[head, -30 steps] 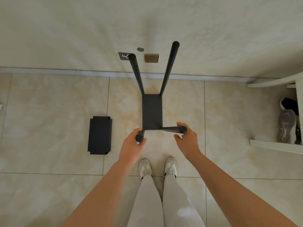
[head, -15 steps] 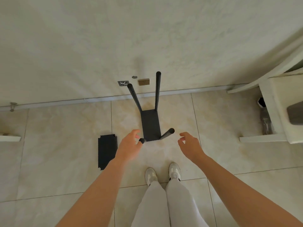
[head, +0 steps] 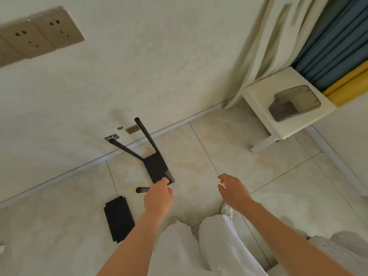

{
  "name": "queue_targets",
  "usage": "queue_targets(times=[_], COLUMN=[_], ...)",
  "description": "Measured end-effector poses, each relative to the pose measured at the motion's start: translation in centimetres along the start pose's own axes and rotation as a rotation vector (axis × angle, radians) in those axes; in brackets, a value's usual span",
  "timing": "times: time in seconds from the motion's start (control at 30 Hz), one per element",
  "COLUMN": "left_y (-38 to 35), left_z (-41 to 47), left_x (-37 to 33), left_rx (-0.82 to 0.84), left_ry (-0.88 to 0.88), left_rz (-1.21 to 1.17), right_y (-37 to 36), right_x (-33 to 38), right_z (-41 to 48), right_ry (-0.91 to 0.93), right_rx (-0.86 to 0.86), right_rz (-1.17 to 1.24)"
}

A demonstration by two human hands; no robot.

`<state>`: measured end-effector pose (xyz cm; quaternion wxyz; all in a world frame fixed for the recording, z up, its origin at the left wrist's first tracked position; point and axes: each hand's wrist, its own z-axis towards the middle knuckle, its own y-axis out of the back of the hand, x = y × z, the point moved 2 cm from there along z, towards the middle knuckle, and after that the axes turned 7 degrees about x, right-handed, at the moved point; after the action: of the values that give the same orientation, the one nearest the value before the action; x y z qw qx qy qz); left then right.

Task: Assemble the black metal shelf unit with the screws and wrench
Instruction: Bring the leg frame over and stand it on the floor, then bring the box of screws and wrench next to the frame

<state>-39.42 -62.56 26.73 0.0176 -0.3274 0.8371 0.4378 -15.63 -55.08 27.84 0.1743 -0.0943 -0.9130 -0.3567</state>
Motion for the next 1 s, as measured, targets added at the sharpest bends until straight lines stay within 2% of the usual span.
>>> queue_targets(times=[0.17, 0.3, 0.57, 0.77, 1.0], left_y=[-1.7, -3.9, -8.8, -10.0, -9.2], left_z=[-0.4, -0.2, 1.7, 5.0, 11.9], left_x=[-8.2, -15.1, -29.5, -38.5, -46.2], left_rx=[0.011, 0.011, 0.087, 0.098, 0.109], left_ry=[-0.084, -0.122, -0.147, -0.197, -0.179], left_rz=[0.128, 0.132, 0.165, 0.223, 0.181], right_y=[3.5, 6.2, 14.0, 20.3, 27.8], right_x=[-7.5, -14.2, -26.0, -32.0, -36.3], right_z=[-2.3, -3.5, -3.2, -1.2, 4.1], right_ry=[-0.1, -0.177, -0.209, -0.255, -0.294], right_rx=[-0.067, -0.072, -0.18, -0.213, -0.194], right_rz=[0.042, 0.081, 0.15, 0.149, 0.152])
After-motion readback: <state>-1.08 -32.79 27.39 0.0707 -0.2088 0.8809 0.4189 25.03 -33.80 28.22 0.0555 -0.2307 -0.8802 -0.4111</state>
